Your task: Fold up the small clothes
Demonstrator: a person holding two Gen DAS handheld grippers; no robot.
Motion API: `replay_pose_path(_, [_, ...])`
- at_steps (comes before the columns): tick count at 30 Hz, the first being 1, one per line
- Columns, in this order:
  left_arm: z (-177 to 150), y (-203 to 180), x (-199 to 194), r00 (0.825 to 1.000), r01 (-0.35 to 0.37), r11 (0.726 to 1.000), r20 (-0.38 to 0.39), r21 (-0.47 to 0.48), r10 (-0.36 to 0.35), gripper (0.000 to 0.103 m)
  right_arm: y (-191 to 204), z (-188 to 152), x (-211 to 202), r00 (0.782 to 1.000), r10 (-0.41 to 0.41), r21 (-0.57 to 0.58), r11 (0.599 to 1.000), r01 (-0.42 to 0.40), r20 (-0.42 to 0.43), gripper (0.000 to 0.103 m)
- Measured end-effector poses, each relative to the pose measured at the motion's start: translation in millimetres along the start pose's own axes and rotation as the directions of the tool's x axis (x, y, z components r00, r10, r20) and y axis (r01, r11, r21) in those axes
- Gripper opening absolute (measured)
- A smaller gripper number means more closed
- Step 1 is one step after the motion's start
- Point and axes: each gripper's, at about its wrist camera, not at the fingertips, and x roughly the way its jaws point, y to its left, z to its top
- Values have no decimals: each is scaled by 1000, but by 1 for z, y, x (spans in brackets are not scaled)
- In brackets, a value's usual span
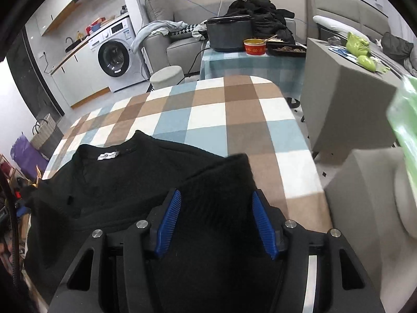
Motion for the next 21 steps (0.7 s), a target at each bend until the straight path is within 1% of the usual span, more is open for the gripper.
replay_pose_path(2, [0,-1,-1,1000,3,1000,-3,11,-3,58,-1,4,9,1000,8,2,1000,-8,-11,58])
replay_pose_path(3, [0,-1,0,1000,0,1000,-4,17,0,59,-2,6,15,1000,20,-6,1000,-20,-10,55])
replay_pose_path(4, [0,-1,-1,1000,-2,1000,-4,21,2,59,-2,8,18,1000,20,-9,1000,-21,-12,47])
replay_pose_path(5, [0,-1,-1,1000,-4,1000,-4,25,4,59,-2,9,22,1000,21,-14,1000,-22,-18,17])
replay_pose_path(6, [-1,-1,-1,1000,-6,1000,-6,27,6,59,-2,9,25,999,28,-26,999,-28,-32,11])
replay_pose_path(7, [-1,0,-1,1000,-4,1000,-9,25,4,59,-3,10,22,999,49,-23,999,-49,-23,10])
replay_pose_path(8, [-1,1,-1,1000,-3,1000,-10,23,4,59,-7,11,14,995,96,-2,995,-96,15,9])
replay_pose_path(9, [-1,1,-3,1000,-5,1000,-9,22,5,59,-9,13,6,992,117,14,993,-118,47,8])
replay_pose_path(10, [-1,1,-3,1000,-8,1000,-7,25,8,59,-14,17,-8,984,136,42,989,-142,113,8])
replay_pose_path(11, [-1,0,-3,1000,-7,1000,-4,24,7,59,-19,22,-23,973,141,70,985,-156,181,6])
replay_pose_path(13, [0,2,-5,1000,2,1000,1,20,-2,59,-27,29,-44,950,105,122,982,-146,295,6])
replay_pose_path(14, [0,2,-5,1000,2,1000,3,18,-2,59,-32,34,-49,945,71,155,980,-126,320,6])
replay_pose_path(15, [1,2,-6,1000,0,1000,6,13,0,59,-35,39,-48,947,47,183,977,-110,316,6])
replay_pose_path(17, [2,2,-7,1000,7,1000,9,10,-7,60,-37,43,-36,959,3,207,976,-65,284,6])
replay_pose_path(18, [3,1,-8,1000,7,1000,9,12,-7,61,-40,44,-23,971,-25,236,971,-33,239,6])
replay_pose_path(21, [6,-6,-5,1000,-4,999,7,45,3,62,-42,42,0,987,-51,260,966,10,152,7])
